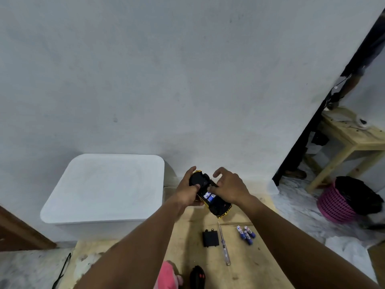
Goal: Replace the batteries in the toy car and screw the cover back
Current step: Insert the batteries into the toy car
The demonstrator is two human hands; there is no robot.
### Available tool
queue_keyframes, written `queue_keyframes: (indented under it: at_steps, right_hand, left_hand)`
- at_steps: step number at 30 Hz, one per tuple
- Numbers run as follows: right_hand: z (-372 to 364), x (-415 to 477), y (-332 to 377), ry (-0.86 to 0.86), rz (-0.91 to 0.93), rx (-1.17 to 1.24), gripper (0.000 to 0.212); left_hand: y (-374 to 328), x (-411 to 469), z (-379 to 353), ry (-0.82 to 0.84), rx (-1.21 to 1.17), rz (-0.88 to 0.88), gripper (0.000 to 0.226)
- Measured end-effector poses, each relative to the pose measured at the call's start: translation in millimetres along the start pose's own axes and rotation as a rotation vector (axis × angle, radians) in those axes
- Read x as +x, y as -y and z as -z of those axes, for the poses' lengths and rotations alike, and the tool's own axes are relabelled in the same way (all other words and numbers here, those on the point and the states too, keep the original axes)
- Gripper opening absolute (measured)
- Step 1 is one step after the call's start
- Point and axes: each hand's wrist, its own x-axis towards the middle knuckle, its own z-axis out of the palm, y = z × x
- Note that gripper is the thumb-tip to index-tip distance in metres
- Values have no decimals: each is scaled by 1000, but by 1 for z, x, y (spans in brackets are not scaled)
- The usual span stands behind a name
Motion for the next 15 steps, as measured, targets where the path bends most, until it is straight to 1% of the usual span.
queue_keyframes:
  at_steps: [2, 4, 5, 12, 15]
  right_hand:
    - [-4, -3, -1, -64, 60, -31, 25]
    - [-6, -5, -1, -54, 90, -83, 14]
    - [-6, -5, 0, -46, 95, -101, 11]
    - [-11, -6, 5, -101, 36, -117, 13]
    - [-9, -8, 8, -95, 39, -144, 21]
  left_hand:
    - [0, -1, -1, -14, -30, 1, 63]
    - [-1, -2, -2, -30, -50, 1, 64]
    - [-2, -2, -1, -38, -59, 1, 65]
    - [-7, -4, -3, -64, -79, -6, 67]
    - [-7, -3, -2, -68, -73, -16, 66]
